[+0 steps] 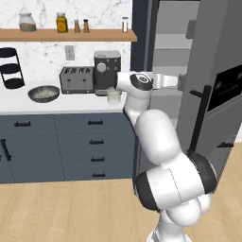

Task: Grab a lemon wedge from the fridge and one ice cube from the ice bowl, and put them in the glass of lemonade.

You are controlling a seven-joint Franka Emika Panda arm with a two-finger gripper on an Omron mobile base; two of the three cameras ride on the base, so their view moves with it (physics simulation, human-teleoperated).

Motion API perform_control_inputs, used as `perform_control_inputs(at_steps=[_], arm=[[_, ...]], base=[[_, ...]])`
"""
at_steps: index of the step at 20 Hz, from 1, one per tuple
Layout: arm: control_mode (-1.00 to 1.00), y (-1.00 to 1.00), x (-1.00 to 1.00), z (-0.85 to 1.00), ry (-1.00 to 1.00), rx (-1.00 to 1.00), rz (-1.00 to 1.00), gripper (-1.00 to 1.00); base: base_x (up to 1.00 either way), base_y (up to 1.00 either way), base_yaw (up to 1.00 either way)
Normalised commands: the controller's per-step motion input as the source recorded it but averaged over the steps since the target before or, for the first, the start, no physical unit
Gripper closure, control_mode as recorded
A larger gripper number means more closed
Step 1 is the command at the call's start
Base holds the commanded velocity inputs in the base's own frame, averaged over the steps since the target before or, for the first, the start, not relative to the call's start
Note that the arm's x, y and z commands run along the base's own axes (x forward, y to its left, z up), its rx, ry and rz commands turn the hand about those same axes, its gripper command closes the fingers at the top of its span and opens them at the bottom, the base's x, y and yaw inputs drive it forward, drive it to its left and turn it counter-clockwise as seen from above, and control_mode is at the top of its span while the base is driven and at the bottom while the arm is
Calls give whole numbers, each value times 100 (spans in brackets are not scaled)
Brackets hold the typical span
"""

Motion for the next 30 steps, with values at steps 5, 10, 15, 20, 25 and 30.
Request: perform_control_inputs(at_steps=[5,10,15,20,25,30], arm=[[-100,-45,25,-35,0,0,-13,-100],[-100,-53,32,-30,0,0,-13,-100],[-100,-41,22,-15,0,0,-11,-100],[-100,-76,-6,-9,0,1,-9,-100],[-100,-93,-19,-5,0,3,-9,-100],[-100,-97,-48,-3,0,7,-11,-100]], base=[[0,0,0],[0,0,0],[0,0,0],[0,0,0],[0,0,0],[0,0,0]])
